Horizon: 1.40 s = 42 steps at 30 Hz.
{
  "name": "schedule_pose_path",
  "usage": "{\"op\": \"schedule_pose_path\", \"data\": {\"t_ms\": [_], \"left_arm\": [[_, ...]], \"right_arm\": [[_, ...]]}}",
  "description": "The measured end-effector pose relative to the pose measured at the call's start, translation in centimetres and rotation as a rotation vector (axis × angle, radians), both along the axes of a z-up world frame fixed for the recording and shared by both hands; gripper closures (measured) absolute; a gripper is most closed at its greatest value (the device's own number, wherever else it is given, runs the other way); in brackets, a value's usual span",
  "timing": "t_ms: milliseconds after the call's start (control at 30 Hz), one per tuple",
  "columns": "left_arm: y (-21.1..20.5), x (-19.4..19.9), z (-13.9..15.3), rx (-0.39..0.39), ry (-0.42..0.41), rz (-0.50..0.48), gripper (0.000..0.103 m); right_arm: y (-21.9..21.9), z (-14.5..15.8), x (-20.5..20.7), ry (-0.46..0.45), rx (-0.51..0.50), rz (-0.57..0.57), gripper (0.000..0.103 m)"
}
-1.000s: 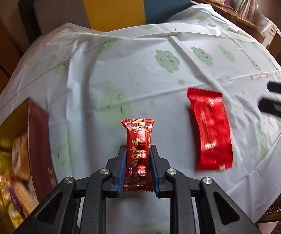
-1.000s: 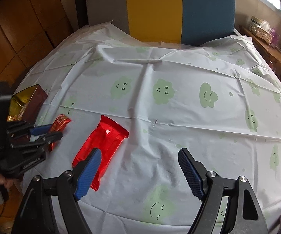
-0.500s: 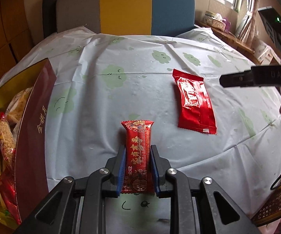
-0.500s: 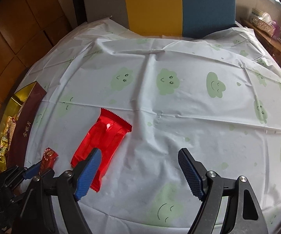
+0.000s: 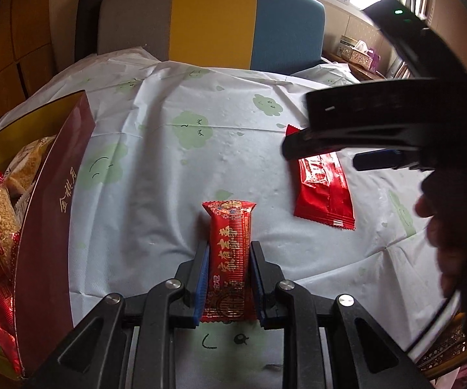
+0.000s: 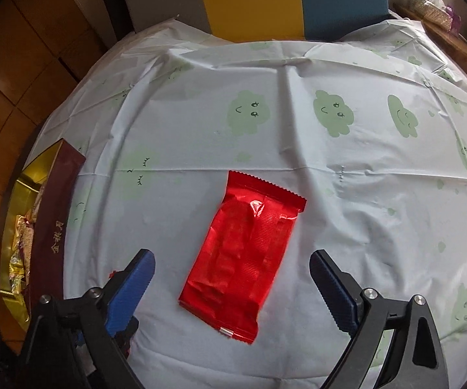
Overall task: Organize snacks
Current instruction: 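Grasp the large red pack with right tool while left tool holds chocolate bar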
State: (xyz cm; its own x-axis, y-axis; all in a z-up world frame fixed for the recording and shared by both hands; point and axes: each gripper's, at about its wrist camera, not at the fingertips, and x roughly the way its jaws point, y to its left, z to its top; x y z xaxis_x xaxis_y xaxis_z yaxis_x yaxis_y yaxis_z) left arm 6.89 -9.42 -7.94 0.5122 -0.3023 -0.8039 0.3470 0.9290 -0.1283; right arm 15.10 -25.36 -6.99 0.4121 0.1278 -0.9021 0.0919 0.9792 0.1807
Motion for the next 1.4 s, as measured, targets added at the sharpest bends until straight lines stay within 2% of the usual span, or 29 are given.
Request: {"op": "schedule_pose_path", "data": {"t_ms": [67,100,133,167,233,433,567,633,700,933,1033,1100,1167,1233,1300,1400], "left_arm": [[0.0,0.0,0.0,-0.004,-0.003,-0.001,0.079],[0.0,0.0,0.0,-0.008,-0.004,-0.001,0.079],[0.0,-0.1,-0.1,-0.013,-0.004,-0.002,0.079],[0.0,-0.1,-0.1,-0.018,-0.004,-0.002,0.079],[0.1,-0.1,-0.2,-0.031,-0.002,0.002,0.079],[0.1,-0.2,-0.2,-0.03,-0.012,0.002,0.079],[0.0,-0.2,-0.2,-0.024,-0.017,0.001,0.079],[0.0,-0.2,-0.2,-0.019,-0.019,0.003,0.079],[-0.1,-0.2,-0.2,-0.011,-0.022,0.002,0.079],[-0.5,-0.5,-0.2,0.013,-0.045,0.006,0.079],[-0.6,-0.6,-0.2,0.023,-0.053,0.008,0.079],[-0.6,-0.7,-0.2,0.025,-0.056,0.01,0.079],[-0.6,-0.7,-0.2,0.028,-0.06,0.01,0.079],[-0.7,-0.8,-0.2,0.031,-0.063,0.012,0.079],[-0.7,-0.8,-0.2,0.033,-0.062,0.012,0.079],[-0.8,-0.9,-0.2,0.032,-0.067,0.012,0.079]], "right_arm": [[1.0,-0.8,0.6,0.007,-0.062,0.019,0.009],[1.6,-1.1,0.6,0.011,-0.088,0.043,0.018],[2.1,-1.3,0.6,0.016,-0.136,0.063,0.045],[2.3,-1.2,0.5,0.006,-0.143,0.085,0.051],[2.2,-1.0,0.2,0.023,-0.136,0.136,0.054],[-0.5,0.3,-2.0,0.029,-0.223,0.3,0.053],[-4.0,-0.8,-2.9,0.092,-0.303,0.311,0.053],[-5.9,-2.0,-3.1,0.125,-0.289,0.279,0.05],[-7.2,-2.4,-3.1,0.114,-0.203,0.23,0.048],[-6.5,-2.7,-3.7,0.095,-0.263,0.259,0.045],[-6.2,-2.8,-4.0,0.085,-0.319,0.268,0.038],[-5.3,-2.6,-4.2,0.067,-0.364,0.308,0.041],[-4.0,-2.4,-4.9,0.044,-0.402,0.346,0.052],[-3.6,-2.5,-5.1,0.031,-0.426,0.357,0.053],[-3.7,-2.4,-5.0,0.039,-0.402,0.342,0.053],[-5.0,-2.4,-4.7,0.083,-0.296,0.287,0.051]]}}
